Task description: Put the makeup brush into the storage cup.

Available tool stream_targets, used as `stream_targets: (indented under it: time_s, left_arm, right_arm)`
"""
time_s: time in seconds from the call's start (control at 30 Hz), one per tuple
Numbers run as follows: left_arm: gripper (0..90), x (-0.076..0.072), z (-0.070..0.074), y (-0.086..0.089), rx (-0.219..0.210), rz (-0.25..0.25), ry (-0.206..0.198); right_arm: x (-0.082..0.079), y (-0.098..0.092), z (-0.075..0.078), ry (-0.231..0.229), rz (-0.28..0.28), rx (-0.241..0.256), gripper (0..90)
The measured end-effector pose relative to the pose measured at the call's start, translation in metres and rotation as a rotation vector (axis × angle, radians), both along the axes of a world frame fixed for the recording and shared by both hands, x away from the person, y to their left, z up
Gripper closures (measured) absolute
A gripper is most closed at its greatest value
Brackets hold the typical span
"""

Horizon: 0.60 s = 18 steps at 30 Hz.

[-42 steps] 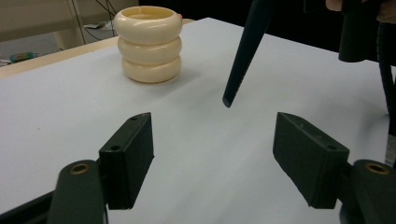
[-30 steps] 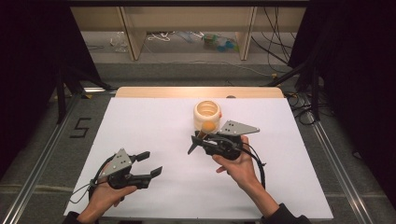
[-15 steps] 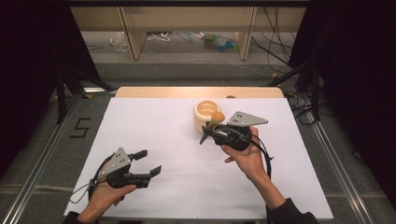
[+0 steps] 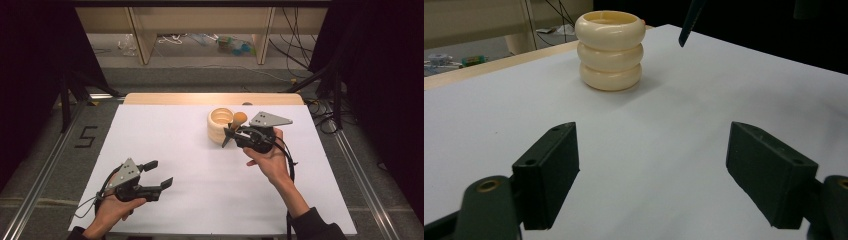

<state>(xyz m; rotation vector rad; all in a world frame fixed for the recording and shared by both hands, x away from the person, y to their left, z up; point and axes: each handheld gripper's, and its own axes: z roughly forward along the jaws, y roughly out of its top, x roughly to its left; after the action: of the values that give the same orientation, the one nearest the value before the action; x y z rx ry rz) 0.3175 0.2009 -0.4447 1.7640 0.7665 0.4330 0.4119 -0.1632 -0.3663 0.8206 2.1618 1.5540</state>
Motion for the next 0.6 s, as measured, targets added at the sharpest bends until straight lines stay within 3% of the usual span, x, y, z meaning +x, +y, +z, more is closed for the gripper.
stream_targets:
  time_s: [0.6]
  left_arm:
    - [20.9, 0.000, 0.000, -0.001, 0.001, -0.003, -0.001]
  right_arm:
    - [0.018, -0.006, 0.007, -0.005, -0.040, -0.021, 73.7]
